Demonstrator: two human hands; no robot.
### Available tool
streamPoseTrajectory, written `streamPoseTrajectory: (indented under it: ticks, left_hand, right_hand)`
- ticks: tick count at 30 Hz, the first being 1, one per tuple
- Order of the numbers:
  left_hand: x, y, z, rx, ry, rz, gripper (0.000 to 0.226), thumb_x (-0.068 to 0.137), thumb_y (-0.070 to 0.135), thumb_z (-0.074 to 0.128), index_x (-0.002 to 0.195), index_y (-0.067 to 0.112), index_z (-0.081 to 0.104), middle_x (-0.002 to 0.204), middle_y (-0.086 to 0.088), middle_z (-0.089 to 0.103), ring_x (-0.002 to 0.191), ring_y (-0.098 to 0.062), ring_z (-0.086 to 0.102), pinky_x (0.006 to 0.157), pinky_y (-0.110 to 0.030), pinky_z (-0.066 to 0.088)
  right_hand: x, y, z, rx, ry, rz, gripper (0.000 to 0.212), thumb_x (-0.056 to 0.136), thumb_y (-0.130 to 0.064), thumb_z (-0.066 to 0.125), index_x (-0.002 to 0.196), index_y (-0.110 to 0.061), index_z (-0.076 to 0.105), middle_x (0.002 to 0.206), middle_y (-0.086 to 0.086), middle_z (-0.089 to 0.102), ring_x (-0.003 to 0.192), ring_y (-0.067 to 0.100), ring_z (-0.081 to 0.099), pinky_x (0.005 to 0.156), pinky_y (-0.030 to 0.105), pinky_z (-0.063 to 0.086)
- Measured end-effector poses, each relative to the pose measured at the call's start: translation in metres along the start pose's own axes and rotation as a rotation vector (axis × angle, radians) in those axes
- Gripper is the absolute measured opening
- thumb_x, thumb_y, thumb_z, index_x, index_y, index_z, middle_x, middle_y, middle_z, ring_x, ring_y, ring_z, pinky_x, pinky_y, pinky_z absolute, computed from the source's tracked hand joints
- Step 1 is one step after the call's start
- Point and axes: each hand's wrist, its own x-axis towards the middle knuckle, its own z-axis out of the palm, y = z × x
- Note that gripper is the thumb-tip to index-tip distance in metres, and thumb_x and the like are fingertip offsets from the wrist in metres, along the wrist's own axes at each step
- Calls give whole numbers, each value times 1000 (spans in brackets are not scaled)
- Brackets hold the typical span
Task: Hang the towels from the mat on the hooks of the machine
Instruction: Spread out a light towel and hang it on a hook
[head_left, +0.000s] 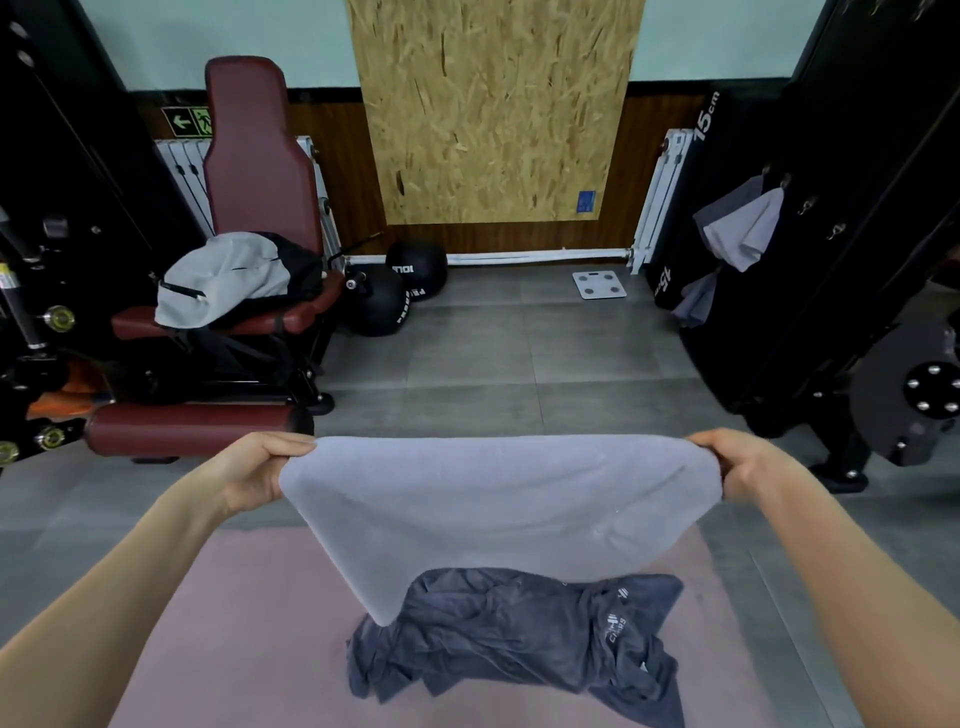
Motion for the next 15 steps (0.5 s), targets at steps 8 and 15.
streamPoseTrajectory:
  ticks: [8,15]
  left_hand:
    - [24,-20,58,-3,306,-7,25,82,-9,50,89,9,67,73,-6,57,59,-16,52,49,-22,50]
    - [22,-39,136,-100,291,110,17,82,-11,52,78,-2,67,86,-17,64,50,-18,59,56,-29,59]
  right_hand:
    - [-3,16,70,313,45,-48,24,93,0,48,71,-10,47,53,13,53,49,21,50,22,21,36]
    - [-42,50,173,285,84,-289,30,82,-4,65,62,-11,45,59,7,45,57,22,45,62,46,52]
